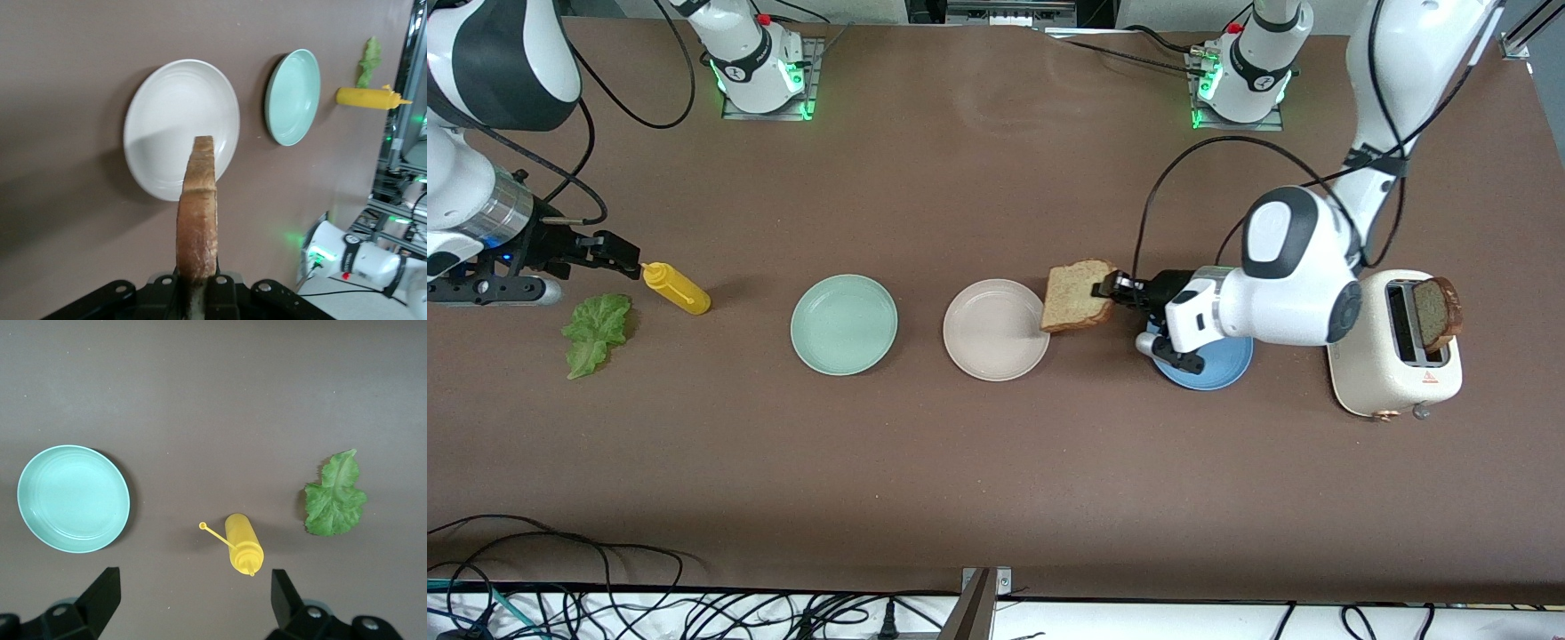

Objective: Make sandwich on beige plate with both arms
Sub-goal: 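Carry the bread slice with the left gripper onto the beige plate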

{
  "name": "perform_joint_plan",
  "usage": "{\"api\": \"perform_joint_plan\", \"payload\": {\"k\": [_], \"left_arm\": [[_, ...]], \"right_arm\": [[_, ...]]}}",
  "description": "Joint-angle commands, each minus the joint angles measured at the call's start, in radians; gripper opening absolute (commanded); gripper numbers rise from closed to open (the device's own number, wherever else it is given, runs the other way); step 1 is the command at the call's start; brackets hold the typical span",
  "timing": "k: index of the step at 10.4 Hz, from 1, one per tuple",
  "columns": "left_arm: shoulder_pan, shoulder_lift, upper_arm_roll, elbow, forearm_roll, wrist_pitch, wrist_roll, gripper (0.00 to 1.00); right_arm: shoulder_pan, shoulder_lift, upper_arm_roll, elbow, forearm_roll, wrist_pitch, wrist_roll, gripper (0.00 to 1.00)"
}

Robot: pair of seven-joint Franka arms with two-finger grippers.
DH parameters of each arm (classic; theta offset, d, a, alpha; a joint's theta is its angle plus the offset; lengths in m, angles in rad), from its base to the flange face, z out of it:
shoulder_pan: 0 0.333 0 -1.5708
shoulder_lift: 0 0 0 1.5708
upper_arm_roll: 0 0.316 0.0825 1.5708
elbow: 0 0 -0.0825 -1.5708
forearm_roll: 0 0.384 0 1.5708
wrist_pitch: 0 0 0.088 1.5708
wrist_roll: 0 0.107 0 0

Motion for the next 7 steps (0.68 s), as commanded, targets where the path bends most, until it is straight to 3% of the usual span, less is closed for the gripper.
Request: {"api": "perform_joint_plan", "payload": {"k": [1,7], "left_arm": [[-0.05,0.065,0.003,0.054,-0.109,0.016,0.013,0.0],[-0.141,0.213,0.009,0.077,-0.194,0.184,0.107,0.0]], "right_arm": [[-0.003,0.002,0.003,0.015,0.011,-0.018,0.006,1.0],[-0.003,0.002,0.003,0.015,0.011,-0.018,0.006,1.0]]}}
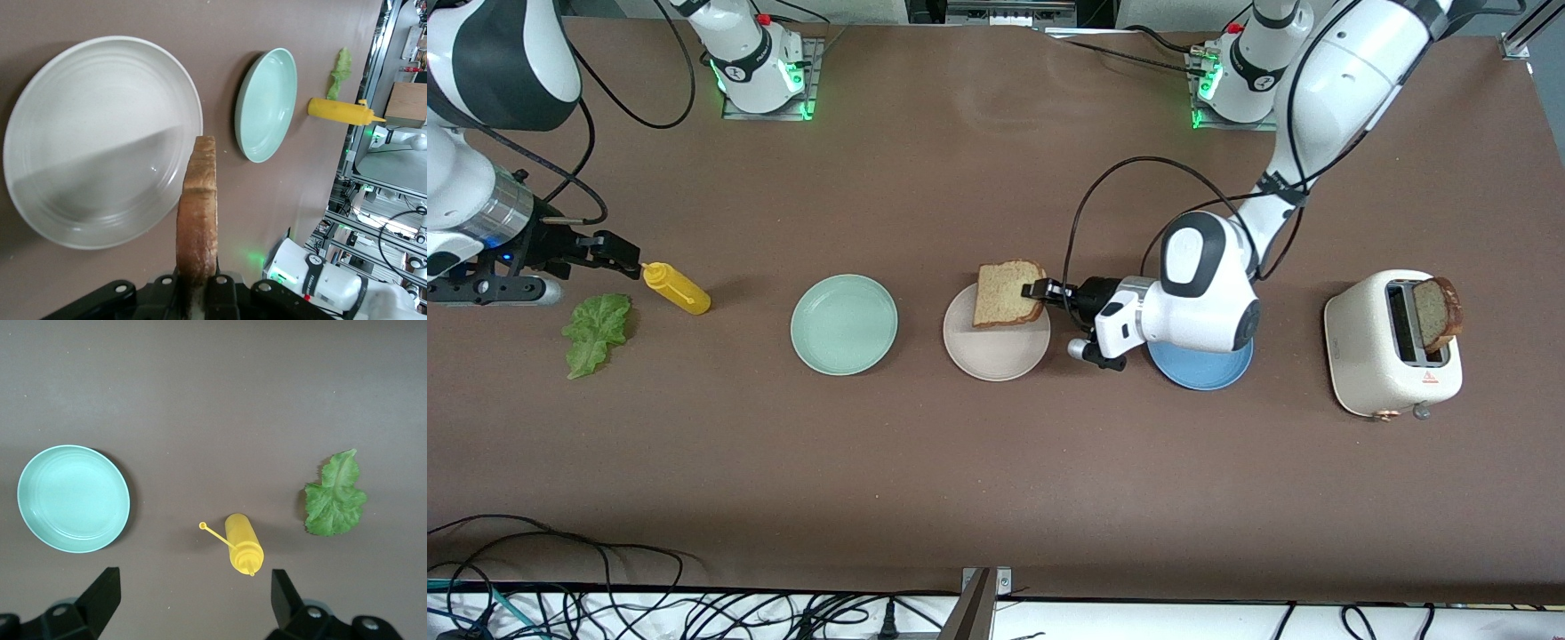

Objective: Make sandwich on beige plate with both arms
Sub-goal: 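Carry the bread slice with the left gripper onto the beige plate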

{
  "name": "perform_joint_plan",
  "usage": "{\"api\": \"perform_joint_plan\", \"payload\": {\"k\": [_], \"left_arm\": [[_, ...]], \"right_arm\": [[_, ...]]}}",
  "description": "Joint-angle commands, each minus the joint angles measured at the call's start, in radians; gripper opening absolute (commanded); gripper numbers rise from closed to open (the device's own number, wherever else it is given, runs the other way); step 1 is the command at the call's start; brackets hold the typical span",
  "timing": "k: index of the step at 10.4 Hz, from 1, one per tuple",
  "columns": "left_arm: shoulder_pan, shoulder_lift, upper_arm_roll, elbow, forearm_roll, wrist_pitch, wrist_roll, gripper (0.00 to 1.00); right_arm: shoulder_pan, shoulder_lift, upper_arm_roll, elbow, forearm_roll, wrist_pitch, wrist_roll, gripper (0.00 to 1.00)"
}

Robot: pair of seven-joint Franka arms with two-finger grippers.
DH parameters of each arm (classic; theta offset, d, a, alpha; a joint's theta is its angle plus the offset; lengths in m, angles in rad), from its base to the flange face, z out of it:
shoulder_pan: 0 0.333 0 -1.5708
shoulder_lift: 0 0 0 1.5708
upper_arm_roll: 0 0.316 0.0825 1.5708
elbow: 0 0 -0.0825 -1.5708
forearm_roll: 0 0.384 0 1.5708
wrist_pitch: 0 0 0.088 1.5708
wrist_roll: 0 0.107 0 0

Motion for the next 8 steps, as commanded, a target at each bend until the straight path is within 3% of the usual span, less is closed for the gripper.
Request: {"api": "perform_joint_plan", "payload": {"k": [1,3,4,5,6,8], "left_arm": [[-0.009,0.064,0.008,0.054,-0.041,0.033,0.074,0.0],[-0.018,0.093,0.008,0.058,-0.039,0.097,0.076,0.0],[-0.027,0.094,0.008,0.058,-0.044,0.113,0.076,0.09],[-0.035,0.094,0.008,0.058,-0.047,0.122,0.076,0.4],[-0.033,0.091,0.008,0.058,-0.047,0.148,0.077,0.99],[-0.032,0.087,0.008,0.058,-0.039,0.156,0.084,1.0]], "right_arm": [[-0.003,0.002,0.003,0.015,0.011,-0.018,0.006,1.0],[-0.003,0.002,0.003,0.015,0.011,-0.018,0.006,1.0],[-0.003,0.002,0.003,0.015,0.011,-0.016,0.006,1.0],[-0.003,0.002,0.003,0.015,0.011,-0.018,0.006,1.0],[-0.003,0.002,0.003,0.015,0.011,-0.018,0.006,1.0],[-0.003,0.002,0.003,0.015,0.011,-0.018,0.006,1.0]]}}
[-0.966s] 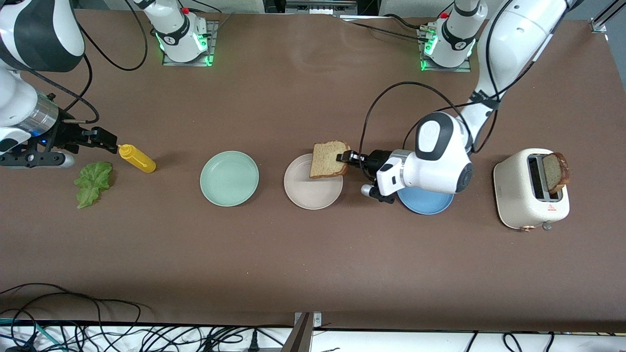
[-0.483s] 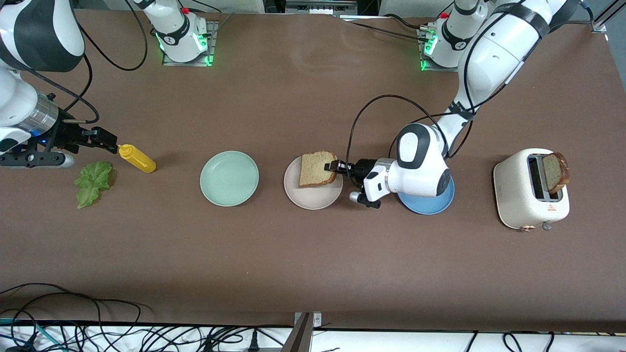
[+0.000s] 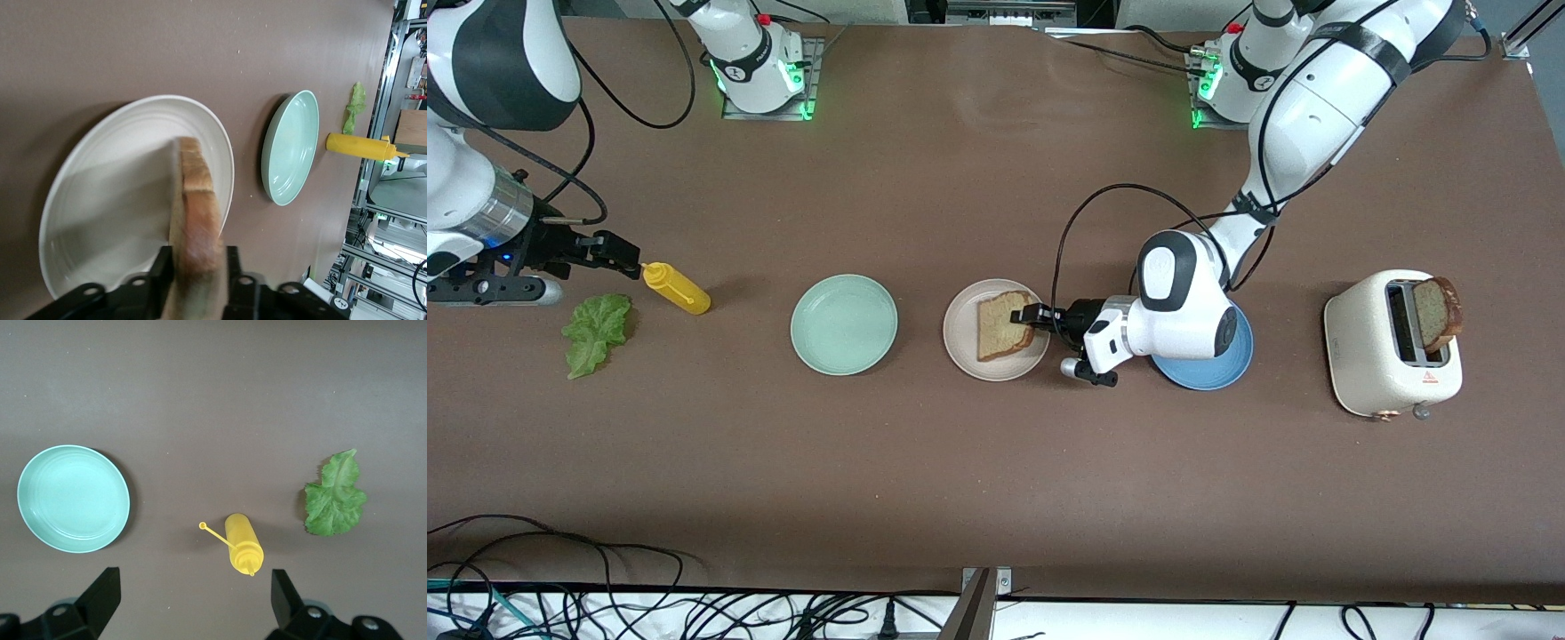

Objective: Make sandwich on beige plate with both arms
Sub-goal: 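Carry the bread slice with the left gripper onto the beige plate, then open the left gripper and raise it back toward the toaster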

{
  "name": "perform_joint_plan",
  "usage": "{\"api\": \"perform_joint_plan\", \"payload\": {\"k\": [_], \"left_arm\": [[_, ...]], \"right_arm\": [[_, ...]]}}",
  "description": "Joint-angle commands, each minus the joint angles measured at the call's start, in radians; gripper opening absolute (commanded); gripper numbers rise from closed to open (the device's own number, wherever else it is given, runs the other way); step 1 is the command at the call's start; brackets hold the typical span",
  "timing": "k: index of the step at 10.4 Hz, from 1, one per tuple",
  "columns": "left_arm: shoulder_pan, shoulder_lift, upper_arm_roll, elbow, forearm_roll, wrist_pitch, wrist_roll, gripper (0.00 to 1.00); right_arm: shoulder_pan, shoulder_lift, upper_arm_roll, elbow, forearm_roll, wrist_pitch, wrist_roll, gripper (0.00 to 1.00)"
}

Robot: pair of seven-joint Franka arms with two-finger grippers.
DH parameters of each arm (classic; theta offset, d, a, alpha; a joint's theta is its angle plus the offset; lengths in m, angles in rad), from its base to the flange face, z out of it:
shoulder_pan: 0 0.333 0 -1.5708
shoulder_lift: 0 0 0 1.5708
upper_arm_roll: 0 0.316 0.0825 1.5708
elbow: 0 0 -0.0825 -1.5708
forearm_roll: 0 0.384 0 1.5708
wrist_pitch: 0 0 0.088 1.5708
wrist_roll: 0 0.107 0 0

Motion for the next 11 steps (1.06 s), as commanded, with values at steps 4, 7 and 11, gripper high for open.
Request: {"api": "perform_joint_plan", "payload": {"k": [4,7,11], "left_arm": [[0.01,-0.045,0.024,0.008,0.013,0.007,0.043,1.0],[0.046,-0.1,0.03,-0.001,0.205,-0.016,0.033,1.0],[0.117,-0.17,0.033,-0.01,0.359,-0.119,0.029,1.0]], "right_arm": [[-0.003,0.002,0.003,0.015,0.011,-0.018,0.006,1.0],[-0.003,0.002,0.003,0.015,0.011,-0.018,0.006,1.0],[-0.003,0.002,0.003,0.015,0.011,-0.016,0.006,1.0]]}}
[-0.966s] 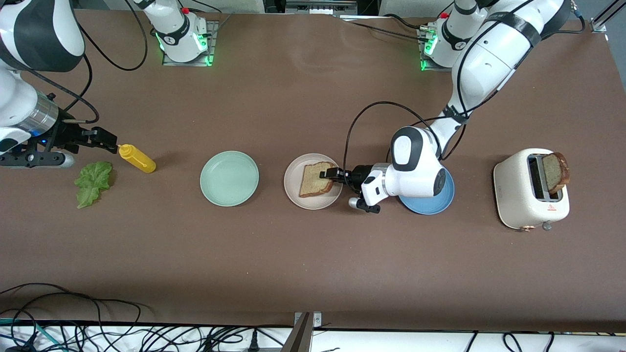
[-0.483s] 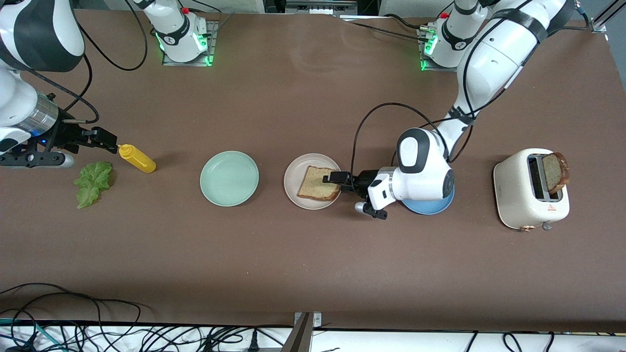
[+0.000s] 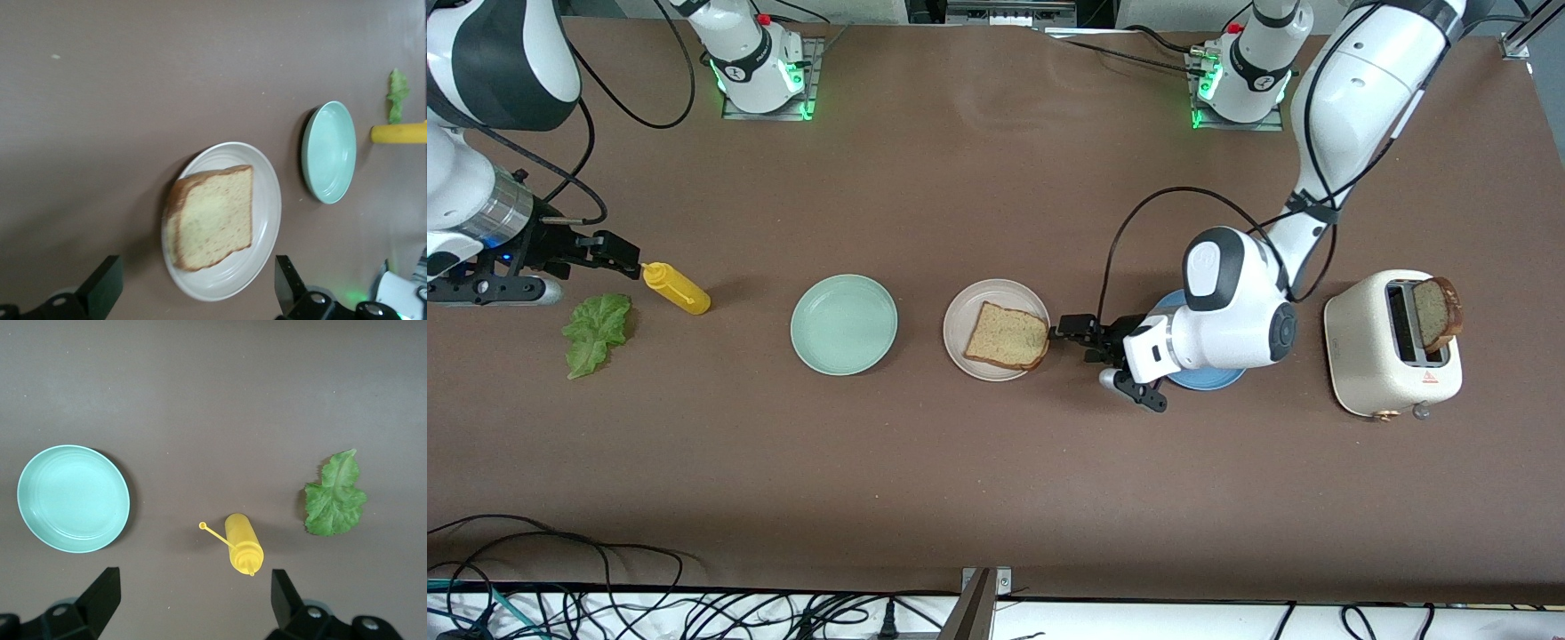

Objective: Make sandwich on beige plate with both arms
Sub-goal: 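Open the left gripper and raise it back toward the toaster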

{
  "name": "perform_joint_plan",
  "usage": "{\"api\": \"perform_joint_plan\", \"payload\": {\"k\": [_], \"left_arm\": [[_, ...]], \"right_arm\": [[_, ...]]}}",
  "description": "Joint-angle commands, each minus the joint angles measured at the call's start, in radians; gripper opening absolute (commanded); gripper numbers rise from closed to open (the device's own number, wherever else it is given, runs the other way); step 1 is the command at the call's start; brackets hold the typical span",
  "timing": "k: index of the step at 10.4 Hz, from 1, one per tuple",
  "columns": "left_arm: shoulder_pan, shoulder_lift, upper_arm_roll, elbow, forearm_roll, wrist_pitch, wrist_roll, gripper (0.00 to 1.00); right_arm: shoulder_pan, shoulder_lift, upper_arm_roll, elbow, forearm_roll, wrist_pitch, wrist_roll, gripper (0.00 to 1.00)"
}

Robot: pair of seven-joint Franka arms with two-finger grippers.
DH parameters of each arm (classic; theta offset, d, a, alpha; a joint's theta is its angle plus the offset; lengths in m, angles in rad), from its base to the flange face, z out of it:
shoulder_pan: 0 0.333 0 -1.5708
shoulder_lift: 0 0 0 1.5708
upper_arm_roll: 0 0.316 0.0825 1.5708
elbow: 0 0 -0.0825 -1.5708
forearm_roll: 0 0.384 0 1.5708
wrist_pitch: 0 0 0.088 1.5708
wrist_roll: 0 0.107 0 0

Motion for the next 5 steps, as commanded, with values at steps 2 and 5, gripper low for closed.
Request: {"api": "perform_joint_plan", "payload": {"k": [2,5], "left_arm": [[0.08,-0.092,0.003,-0.03,0.169,-0.108,-0.001,1.0],[0.135,-0.188,0.004,-0.02,0.33,-0.244,-0.069,1.0]], "right_arm": [[-0.003,0.002,0.003,0.015,0.011,-0.016,0.006,1.0],[-0.003,0.002,0.003,0.015,0.011,-0.016,0.006,1.0]]}}
